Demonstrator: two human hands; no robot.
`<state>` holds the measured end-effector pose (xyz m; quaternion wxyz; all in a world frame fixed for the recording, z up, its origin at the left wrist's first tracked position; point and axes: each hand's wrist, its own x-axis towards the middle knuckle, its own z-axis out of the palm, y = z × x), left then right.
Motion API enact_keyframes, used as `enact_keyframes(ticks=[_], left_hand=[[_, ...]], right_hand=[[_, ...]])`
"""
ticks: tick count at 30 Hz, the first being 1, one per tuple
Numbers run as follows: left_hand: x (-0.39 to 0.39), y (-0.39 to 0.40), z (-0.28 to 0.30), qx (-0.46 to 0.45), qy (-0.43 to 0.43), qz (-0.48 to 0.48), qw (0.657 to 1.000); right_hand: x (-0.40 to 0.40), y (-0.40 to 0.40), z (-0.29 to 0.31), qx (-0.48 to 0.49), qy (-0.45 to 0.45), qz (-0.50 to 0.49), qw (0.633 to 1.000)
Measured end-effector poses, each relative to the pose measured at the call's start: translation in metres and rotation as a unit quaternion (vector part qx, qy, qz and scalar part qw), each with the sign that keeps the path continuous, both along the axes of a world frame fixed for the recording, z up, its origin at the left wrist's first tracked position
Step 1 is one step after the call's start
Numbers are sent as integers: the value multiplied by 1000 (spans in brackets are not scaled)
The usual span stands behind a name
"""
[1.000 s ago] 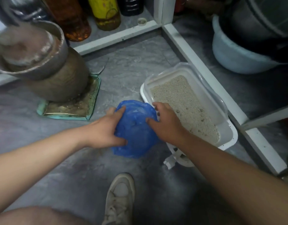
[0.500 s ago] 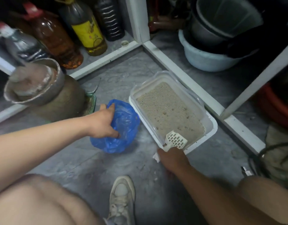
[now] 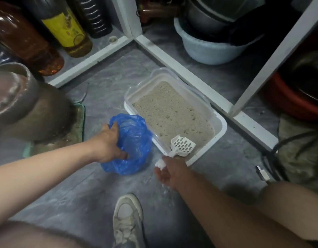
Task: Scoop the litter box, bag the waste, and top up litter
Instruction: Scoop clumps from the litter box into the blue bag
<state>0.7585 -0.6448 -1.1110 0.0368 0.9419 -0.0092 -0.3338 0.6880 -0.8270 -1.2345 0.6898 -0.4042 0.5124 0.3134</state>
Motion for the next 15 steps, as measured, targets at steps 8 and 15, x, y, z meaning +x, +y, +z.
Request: enact_keyframes(ticks=[8,15], left_hand=[[-6,2,-5,0,23,7,1000],[2,-7,-3,-19,-2,21,1000]], right_hand=[[7,-47,19,-192,-73,160,965],[46,-116,57,-280,-75,348,892]])
